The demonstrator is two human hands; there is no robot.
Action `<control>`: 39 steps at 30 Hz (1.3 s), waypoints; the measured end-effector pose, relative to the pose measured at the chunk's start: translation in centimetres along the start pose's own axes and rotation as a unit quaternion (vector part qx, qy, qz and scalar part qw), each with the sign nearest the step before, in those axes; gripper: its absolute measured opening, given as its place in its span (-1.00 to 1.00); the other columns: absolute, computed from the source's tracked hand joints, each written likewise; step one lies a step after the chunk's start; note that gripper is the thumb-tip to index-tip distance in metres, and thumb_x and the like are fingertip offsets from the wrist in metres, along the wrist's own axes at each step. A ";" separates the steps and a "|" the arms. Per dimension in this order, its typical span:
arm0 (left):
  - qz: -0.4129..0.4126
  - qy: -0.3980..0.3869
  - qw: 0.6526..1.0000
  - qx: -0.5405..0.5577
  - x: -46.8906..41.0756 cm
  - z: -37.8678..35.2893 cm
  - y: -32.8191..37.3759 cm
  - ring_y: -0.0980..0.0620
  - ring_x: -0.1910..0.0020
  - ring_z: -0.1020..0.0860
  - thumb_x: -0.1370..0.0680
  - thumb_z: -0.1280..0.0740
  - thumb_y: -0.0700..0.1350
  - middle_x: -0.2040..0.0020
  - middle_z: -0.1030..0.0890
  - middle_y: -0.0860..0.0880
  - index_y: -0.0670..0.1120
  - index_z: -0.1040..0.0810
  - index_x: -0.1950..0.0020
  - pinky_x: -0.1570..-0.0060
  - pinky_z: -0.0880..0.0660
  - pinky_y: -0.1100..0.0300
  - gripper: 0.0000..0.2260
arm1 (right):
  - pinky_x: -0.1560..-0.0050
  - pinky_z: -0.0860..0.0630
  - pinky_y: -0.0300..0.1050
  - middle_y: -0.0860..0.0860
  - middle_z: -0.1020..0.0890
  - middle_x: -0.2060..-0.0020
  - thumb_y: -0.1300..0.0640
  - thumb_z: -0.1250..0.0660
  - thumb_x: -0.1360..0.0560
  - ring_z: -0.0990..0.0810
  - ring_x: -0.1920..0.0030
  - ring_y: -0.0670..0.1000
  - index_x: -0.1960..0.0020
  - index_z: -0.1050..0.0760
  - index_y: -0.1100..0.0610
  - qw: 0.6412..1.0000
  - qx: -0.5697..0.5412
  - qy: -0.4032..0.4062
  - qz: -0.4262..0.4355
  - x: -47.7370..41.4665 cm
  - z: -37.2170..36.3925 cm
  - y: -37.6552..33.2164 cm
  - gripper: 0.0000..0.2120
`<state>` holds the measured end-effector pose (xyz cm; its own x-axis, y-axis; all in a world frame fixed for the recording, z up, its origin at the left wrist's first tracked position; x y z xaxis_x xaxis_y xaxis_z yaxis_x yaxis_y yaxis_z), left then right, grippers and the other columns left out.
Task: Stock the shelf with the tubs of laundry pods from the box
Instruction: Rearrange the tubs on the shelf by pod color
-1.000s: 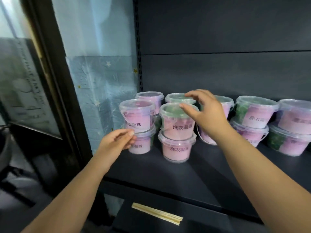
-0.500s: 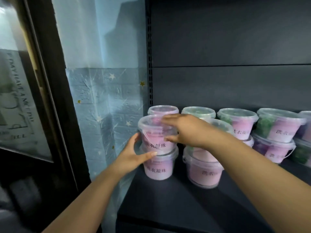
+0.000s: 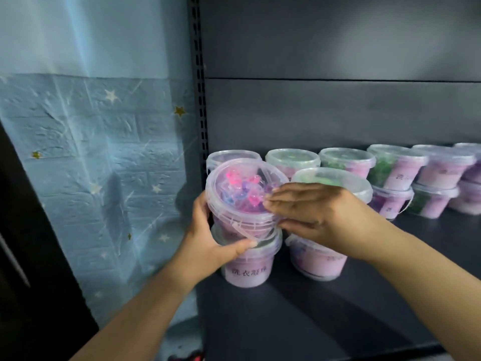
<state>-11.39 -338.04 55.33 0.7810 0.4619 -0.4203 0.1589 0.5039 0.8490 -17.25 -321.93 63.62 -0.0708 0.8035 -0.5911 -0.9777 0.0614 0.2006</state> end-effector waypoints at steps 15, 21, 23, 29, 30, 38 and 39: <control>0.081 0.103 0.965 0.227 -1.3 3.7 -2.1 0.20 0.06 -0.60 -0.04 -0.43 0.14 0.14 -0.66 0.14 0.01 -0.45 0.06 -0.22 -0.42 0.05 -0.47 | -0.35 0.09 -0.46 -0.13 -0.19 -0.34 -0.08 -0.44 -0.37 -0.07 -0.39 -0.17 -0.42 -0.26 0.03 0.933 -0.209 0.006 -0.293 4.0 -9.6 -2.0 -0.30; 0.072 0.148 0.965 0.205 0.1 5.1 -4.2 0.04 -0.05 -0.54 -0.07 -0.41 0.14 0.00 -0.55 0.08 0.03 -0.44 0.03 -0.31 -0.37 -0.09 -0.48 | -0.22 -0.28 0.04 0.13 -0.61 -0.06 -0.23 -0.24 -0.27 -0.52 -0.15 0.06 -0.08 -0.60 0.16 0.956 -0.105 0.034 -0.270 5.5 -9.0 -0.4 -0.41; 0.069 0.138 0.967 0.202 0.4 5.1 -4.9 0.11 -0.01 -0.53 -0.04 -0.45 0.15 0.00 -0.54 0.09 0.03 -0.43 0.03 -0.30 -0.37 -0.07 -0.44 | -0.24 -0.26 0.06 0.13 -0.60 -0.06 -0.21 -0.25 -0.28 -0.41 -0.17 -0.02 -0.10 -0.59 0.17 0.955 -0.092 0.050 -0.279 6.8 -8.3 0.1 -0.42; 0.072 0.046 0.984 0.153 2.0 1.5 -6.3 0.45 0.18 -0.55 0.10 -0.52 0.16 0.00 -0.51 0.10 -0.01 -0.37 -0.03 0.16 -0.45 0.53 -0.23 | -0.25 -0.33 0.01 0.16 -0.58 -0.08 -0.21 -0.28 -0.29 -0.37 -0.17 -0.02 -0.13 -0.57 0.21 0.944 -0.062 0.057 -0.320 10.1 -6.6 2.8 -0.40; 0.080 0.029 0.987 0.140 2.1 0.7 -6.8 0.43 0.14 -0.55 0.05 -0.48 0.11 -0.03 -0.52 0.08 -0.01 -0.36 -0.06 0.12 -0.46 0.51 -0.28 | -0.25 -0.32 0.07 0.15 -0.58 -0.09 -0.22 -0.29 -0.28 -0.38 -0.18 -0.03 -0.14 -0.57 0.20 0.943 -0.052 0.053 -0.325 10.4 -6.4 3.1 -0.39; 0.110 -0.046 0.993 0.018 2.3 -2.2 -7.6 0.14 -0.21 -0.37 0.02 -0.41 0.22 -0.18 -0.37 0.11 0.08 -0.12 -0.18 -0.20 -0.29 0.23 -0.15 | -0.26 -0.31 0.05 0.13 -0.58 -0.11 -0.24 -0.24 -0.31 -0.36 -0.21 -0.02 -0.15 -0.56 0.18 0.940 0.002 0.030 -0.340 11.5 -5.7 3.6 -0.39; 0.113 -0.053 0.992 0.016 2.1 -2.3 -7.4 0.16 -0.21 -0.35 0.02 -0.40 0.22 -0.18 -0.35 0.13 0.08 -0.10 -0.18 -0.19 -0.27 0.25 -0.14 | -0.27 -0.33 0.05 0.11 -0.57 -0.12 -0.26 -0.23 -0.29 -0.37 -0.22 -0.03 -0.15 -0.56 0.16 0.940 -0.003 0.024 -0.341 11.4 -5.5 3.6 -0.37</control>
<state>-12.29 -339.11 47.37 0.8581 0.4800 -0.1824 -0.0105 0.3716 0.9283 -22.63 -315.80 53.24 0.5633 0.5513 -0.6154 -0.8008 0.5478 -0.2422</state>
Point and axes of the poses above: each hand's wrist, its own x-axis away from the middle knuckle, its own z-axis out of the back of the hand, y = z × x, the point moved 5 cm from there along -x, towards the middle knuckle
